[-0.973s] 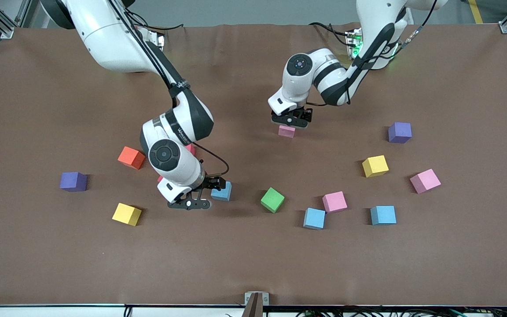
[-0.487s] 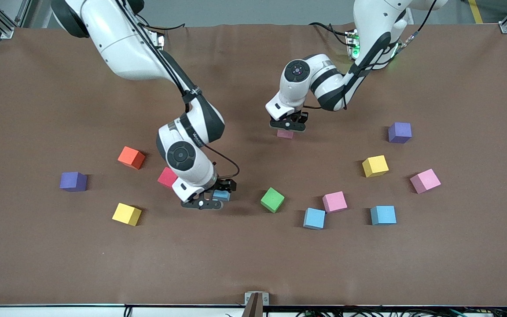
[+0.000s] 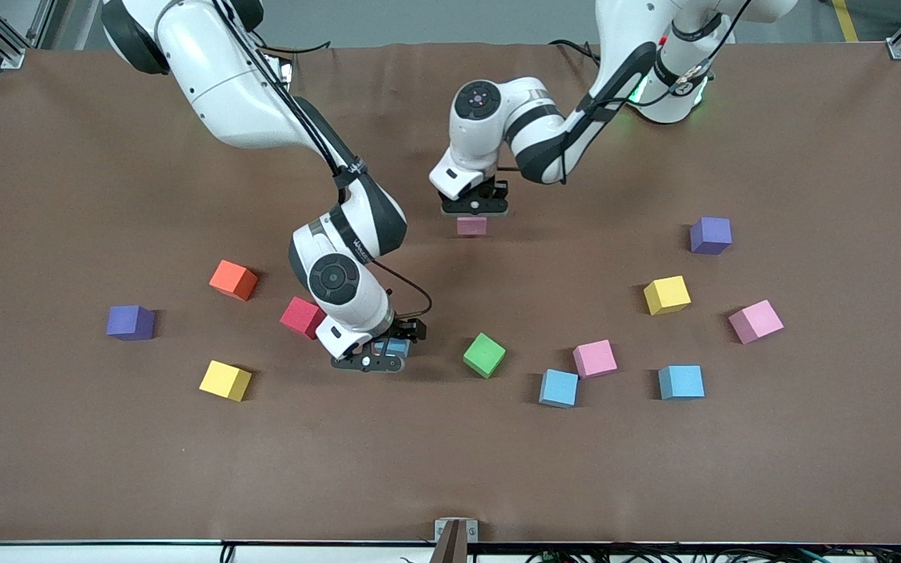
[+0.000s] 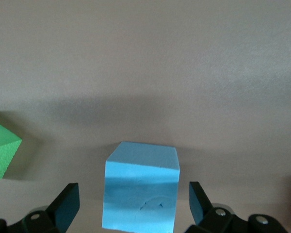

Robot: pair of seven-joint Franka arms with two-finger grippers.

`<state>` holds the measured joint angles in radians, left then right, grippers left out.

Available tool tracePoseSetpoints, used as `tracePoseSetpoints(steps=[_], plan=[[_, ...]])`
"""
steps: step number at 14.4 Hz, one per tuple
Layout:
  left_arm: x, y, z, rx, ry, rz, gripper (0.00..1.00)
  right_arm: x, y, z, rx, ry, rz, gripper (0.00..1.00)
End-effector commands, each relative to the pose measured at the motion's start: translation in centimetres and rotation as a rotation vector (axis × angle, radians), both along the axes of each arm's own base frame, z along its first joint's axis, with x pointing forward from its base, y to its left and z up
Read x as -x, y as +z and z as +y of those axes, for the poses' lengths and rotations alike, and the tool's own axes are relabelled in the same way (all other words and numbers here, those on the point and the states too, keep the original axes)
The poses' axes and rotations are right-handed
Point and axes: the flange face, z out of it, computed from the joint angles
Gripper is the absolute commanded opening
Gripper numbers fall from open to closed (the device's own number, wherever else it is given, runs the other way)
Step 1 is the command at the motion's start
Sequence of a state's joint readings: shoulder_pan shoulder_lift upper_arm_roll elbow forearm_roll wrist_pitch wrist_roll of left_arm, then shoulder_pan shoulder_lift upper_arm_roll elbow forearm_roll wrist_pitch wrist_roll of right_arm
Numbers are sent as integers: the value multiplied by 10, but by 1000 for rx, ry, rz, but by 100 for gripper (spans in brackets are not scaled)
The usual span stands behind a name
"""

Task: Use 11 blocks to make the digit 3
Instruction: 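Grasp the pink cube with the left gripper while the right gripper grasps the blue cube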

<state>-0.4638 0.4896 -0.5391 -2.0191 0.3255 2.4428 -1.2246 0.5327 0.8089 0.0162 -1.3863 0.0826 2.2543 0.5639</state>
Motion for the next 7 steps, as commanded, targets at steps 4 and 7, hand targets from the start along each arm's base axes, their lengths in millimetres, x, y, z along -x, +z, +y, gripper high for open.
tracePoseSetpoints(steps=[4, 7], plan=[[4, -13, -27, 0, 7, 4, 37, -1, -10, 5, 7, 8, 4, 100], [6, -24, -26, -20, -15, -6, 37, -1, -13, 3, 12, 12, 8, 92]])
